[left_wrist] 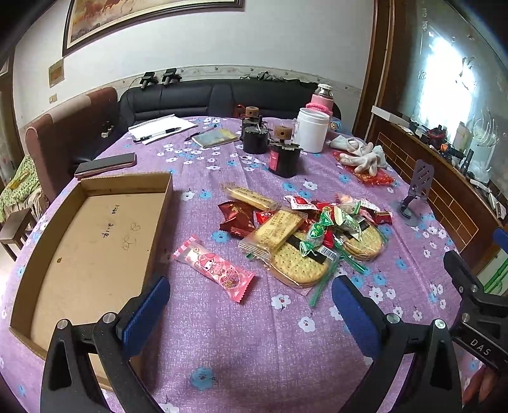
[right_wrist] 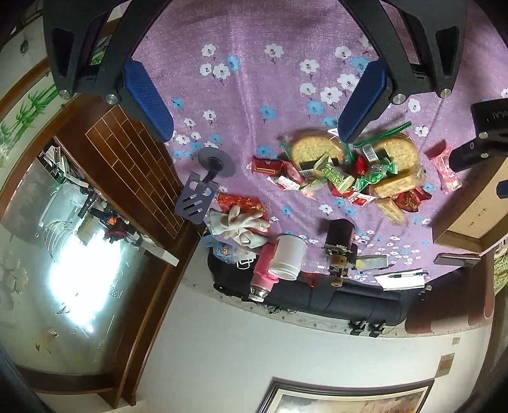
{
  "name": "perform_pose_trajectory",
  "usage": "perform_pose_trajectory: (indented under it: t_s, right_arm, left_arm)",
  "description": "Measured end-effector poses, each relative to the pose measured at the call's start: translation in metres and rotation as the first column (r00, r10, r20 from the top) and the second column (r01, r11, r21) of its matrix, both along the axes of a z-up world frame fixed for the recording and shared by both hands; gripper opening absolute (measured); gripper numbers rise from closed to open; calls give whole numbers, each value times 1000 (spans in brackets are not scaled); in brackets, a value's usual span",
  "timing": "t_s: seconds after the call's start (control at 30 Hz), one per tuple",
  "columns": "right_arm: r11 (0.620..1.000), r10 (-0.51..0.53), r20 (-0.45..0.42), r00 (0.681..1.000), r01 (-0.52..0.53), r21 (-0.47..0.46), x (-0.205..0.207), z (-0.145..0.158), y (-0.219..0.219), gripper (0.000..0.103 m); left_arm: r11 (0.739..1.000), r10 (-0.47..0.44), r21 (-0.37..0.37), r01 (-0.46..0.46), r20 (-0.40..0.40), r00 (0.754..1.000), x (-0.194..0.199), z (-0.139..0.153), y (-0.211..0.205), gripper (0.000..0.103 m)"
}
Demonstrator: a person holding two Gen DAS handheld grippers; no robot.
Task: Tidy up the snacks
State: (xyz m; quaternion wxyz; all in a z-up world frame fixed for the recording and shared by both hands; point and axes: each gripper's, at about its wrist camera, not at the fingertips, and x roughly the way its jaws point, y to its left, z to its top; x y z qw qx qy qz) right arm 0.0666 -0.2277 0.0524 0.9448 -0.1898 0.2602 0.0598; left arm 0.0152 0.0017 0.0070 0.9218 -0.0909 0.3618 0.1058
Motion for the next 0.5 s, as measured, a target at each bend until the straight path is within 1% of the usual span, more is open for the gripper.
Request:
perform_pose_trajectory:
  t_s: [0.5]
  right_arm:
    - [1000, -4, -5, 1000, 5, 30, -3, 4, -7, 103]
  left_arm:
    - [1000, -5, 4, 5, -2, 1000, -3, 3, -8, 102]
